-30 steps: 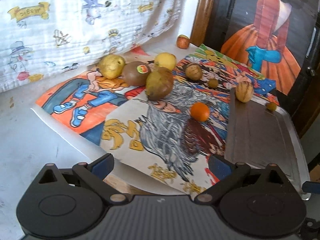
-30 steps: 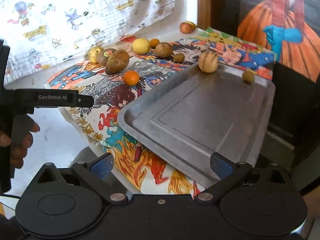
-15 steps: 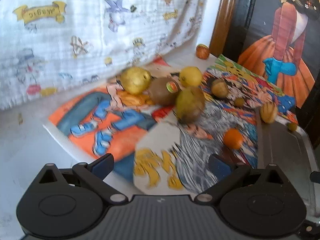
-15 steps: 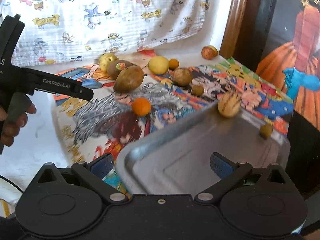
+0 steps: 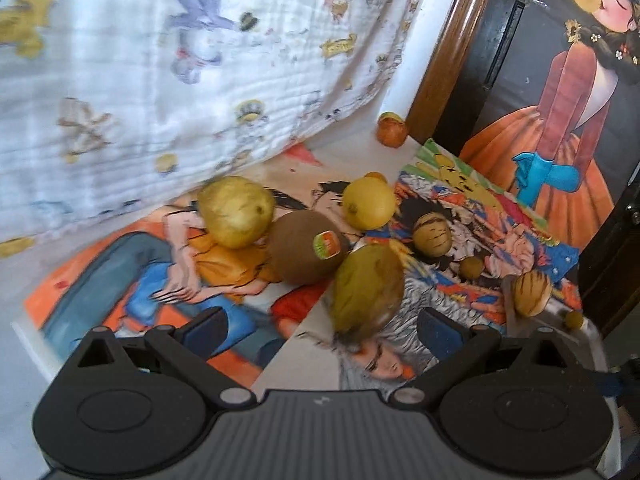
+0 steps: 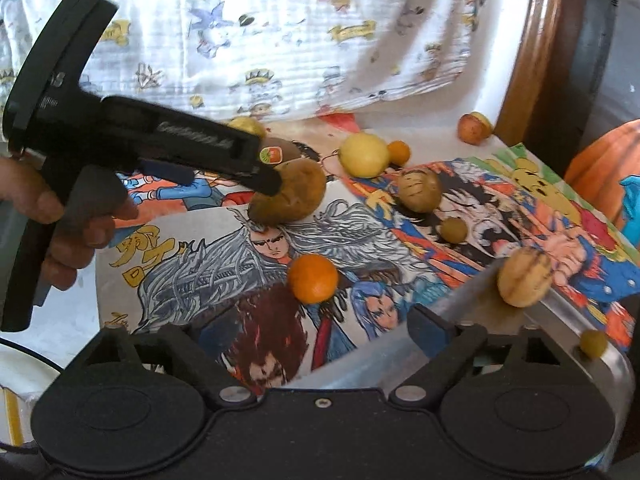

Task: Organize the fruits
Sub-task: 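Grasp the green mango with left tool while right tool grasps the orange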

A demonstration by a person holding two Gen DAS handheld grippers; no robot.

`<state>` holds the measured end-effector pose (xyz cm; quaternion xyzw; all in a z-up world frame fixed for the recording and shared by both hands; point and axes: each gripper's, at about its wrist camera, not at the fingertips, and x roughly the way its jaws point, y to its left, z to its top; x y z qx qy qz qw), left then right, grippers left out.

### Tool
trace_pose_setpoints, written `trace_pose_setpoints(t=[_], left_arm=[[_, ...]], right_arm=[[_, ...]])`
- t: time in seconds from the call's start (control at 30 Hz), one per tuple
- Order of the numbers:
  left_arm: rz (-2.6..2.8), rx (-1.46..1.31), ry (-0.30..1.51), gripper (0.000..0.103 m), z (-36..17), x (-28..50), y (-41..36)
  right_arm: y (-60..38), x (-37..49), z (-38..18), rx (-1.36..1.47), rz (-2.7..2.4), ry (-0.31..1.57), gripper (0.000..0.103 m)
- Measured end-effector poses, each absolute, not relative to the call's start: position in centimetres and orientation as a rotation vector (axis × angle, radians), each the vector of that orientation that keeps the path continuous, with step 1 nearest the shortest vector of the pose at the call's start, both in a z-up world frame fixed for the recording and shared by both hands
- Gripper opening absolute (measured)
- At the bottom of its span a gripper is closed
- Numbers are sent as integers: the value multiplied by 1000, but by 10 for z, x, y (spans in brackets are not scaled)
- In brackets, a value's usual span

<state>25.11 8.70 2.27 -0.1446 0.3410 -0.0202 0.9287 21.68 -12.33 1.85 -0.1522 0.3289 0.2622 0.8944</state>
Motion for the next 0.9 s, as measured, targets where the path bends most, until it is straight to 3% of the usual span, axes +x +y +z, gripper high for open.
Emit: trace_pose_setpoints(t=[0.33,0.9], left_arm=[[-83,-394,721,100,11,283,78],[-75,-453,748,76,1,304,70]], right_arm=[[-113,240,6,-292,579,684,66],[-113,254,1,-231,619,685,44]])
